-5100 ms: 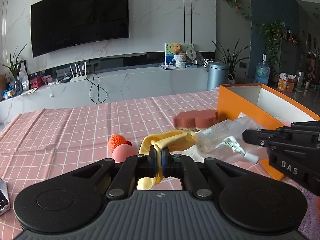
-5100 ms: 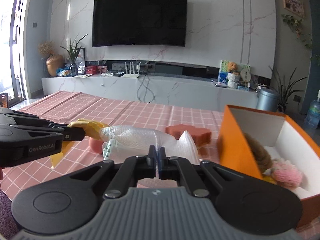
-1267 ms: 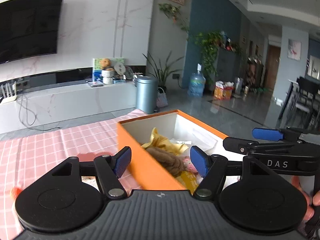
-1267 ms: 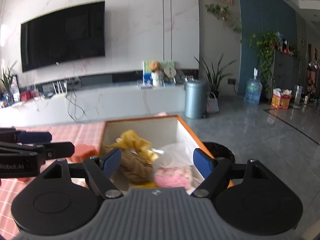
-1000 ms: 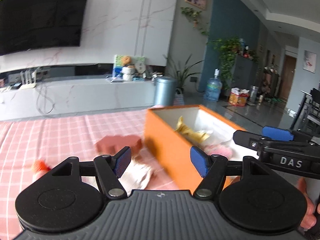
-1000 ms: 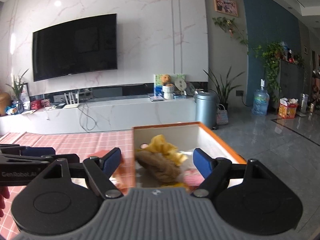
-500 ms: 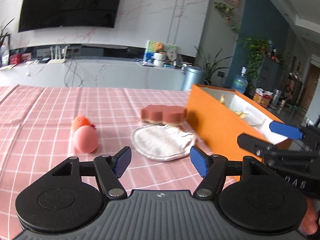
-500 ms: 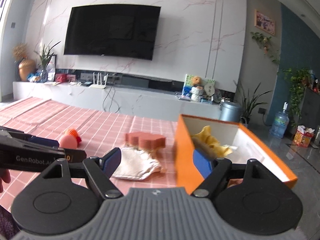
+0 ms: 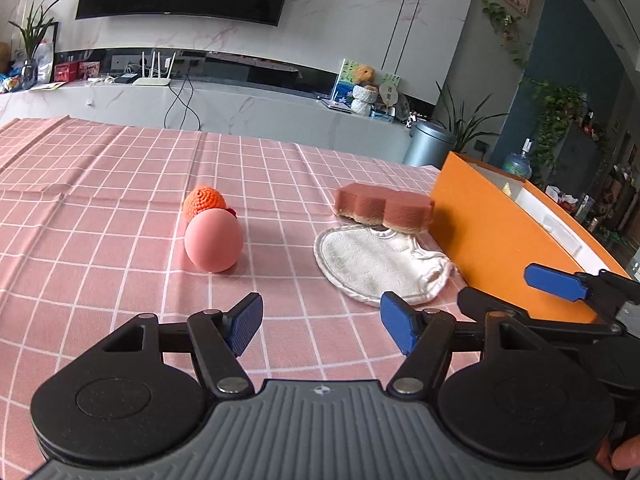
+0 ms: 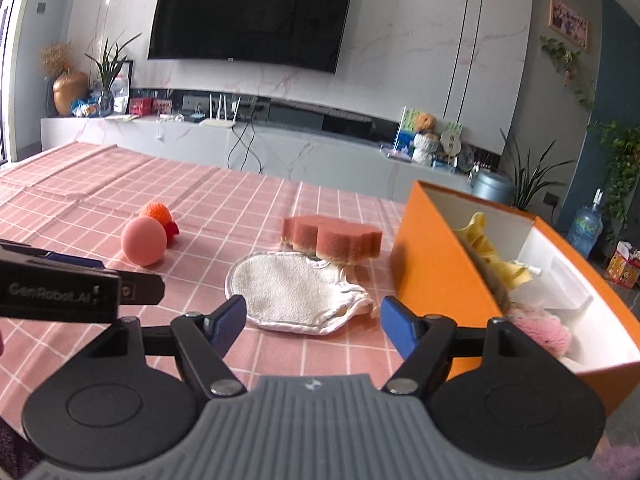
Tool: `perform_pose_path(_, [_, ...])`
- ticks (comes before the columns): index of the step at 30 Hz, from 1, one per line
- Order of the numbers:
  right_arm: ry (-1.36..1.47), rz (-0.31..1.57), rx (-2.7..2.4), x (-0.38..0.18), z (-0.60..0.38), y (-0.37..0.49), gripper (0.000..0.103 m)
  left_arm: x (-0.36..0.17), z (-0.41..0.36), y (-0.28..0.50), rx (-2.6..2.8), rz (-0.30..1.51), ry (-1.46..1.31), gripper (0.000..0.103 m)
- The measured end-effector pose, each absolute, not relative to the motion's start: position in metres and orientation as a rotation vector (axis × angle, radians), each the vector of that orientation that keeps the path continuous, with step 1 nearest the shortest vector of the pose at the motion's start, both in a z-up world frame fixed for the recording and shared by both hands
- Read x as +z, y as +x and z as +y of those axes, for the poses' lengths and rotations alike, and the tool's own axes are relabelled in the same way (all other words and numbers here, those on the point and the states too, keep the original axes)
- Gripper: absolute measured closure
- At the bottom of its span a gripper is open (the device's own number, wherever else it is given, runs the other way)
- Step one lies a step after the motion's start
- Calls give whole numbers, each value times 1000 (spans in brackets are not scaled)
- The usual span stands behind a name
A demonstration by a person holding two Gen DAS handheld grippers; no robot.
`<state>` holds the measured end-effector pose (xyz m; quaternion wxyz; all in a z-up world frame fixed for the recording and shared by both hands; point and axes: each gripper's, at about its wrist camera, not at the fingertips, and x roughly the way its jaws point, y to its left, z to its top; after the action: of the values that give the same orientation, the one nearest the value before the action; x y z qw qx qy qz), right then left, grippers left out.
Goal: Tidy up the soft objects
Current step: 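Withdraw both grippers from the box toward the white mitt and sponge, then grasp the white terry mitt with the left gripper while the right gripper grasps the brown-red sponge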
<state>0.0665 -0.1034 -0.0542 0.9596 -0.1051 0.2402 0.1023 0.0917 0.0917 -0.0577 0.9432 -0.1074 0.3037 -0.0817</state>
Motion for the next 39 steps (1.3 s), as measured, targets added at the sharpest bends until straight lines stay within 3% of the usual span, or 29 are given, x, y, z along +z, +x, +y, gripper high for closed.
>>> perform_pose_path(9, [-226, 583, 198, -72, -100, 127, 29, -64, 79, 122, -133, 667, -143, 24])
perform_pose_path(13, [-229, 627, 206, -82, -96, 153, 19, -72, 87, 139, -104, 693, -163, 24])
perform_pose_path(25, [-152, 753, 199, -113, -93, 216, 13, -78, 95, 156, -66, 680, -192, 24])
perform_pose_path(28, [-147, 752, 205, -117, -93, 215, 25, -80, 88, 157, -99, 692, -205, 24])
perform_pose_path(30, [-142, 752, 227, -115, -93, 212, 41, -81, 83, 156, -109, 702, -208, 24])
perform_pose_path(32, [-130, 753, 262, -114, -93, 207, 66, -81, 81, 154, -116, 709, -200, 24])
perform_pose_path(34, [-129, 749, 299, -112, -90, 201, 78, -81, 80, 151, -112, 721, -198, 26])
perform_pose_path(39, [-116, 756, 379, -108, -83, 181, 81, -77, 94, 139, -97, 751, -260, 26])
